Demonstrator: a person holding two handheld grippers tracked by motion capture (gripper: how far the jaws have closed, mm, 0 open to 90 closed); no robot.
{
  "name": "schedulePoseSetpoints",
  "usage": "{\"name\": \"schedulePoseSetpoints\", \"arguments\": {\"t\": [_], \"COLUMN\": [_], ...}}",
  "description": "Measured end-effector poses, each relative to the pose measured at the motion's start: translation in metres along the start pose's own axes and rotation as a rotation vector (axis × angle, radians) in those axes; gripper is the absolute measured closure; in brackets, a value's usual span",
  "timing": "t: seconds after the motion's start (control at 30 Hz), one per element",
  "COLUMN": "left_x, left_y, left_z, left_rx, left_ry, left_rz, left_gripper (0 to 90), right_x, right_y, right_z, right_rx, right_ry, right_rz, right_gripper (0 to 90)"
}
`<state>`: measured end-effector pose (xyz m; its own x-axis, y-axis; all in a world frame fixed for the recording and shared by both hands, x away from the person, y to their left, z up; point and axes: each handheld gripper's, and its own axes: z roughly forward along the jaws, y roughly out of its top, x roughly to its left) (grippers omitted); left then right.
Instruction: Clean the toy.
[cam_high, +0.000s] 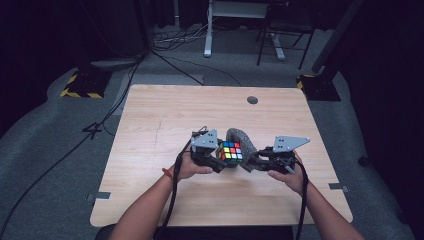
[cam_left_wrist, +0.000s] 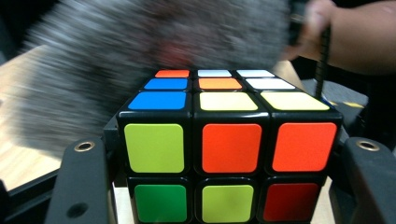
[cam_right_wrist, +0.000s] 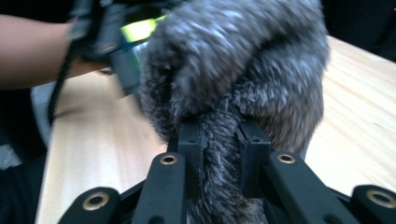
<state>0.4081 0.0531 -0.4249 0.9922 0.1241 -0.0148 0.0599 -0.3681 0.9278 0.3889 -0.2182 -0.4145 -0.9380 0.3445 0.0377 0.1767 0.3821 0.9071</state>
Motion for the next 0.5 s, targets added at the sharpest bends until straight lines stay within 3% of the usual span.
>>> {"name": "schedulePoseSetpoints", "arguments": {"t": [0.13, 0.23, 0.5], "left_x": [-0.009, -0.011, -0.008], "left_y": [0.004, 0.007, 0.006], "left_z": [0.007, 0.007, 0.001], "left_rx": [0.018, 0.014, 0.011], "left_ry": [-0.015, -0.013, 0.017], "left_rz": [0.034, 0.048, 0.04], "left_gripper": [33.5, 33.5, 33.5], "right_x": [-0.007, -0.007, -0.001], "right_y": [-0.002, -0.004, -0.007], "right_z": [-0.002, 0.002, 0.017], "right_rx": [0.013, 0.051, 0.144], "right_ry": [-0.047, -0.035, 0.026], "right_rz": [0.038, 0.041, 0.001], "right_gripper": [75.5, 75.5, 75.4]}}
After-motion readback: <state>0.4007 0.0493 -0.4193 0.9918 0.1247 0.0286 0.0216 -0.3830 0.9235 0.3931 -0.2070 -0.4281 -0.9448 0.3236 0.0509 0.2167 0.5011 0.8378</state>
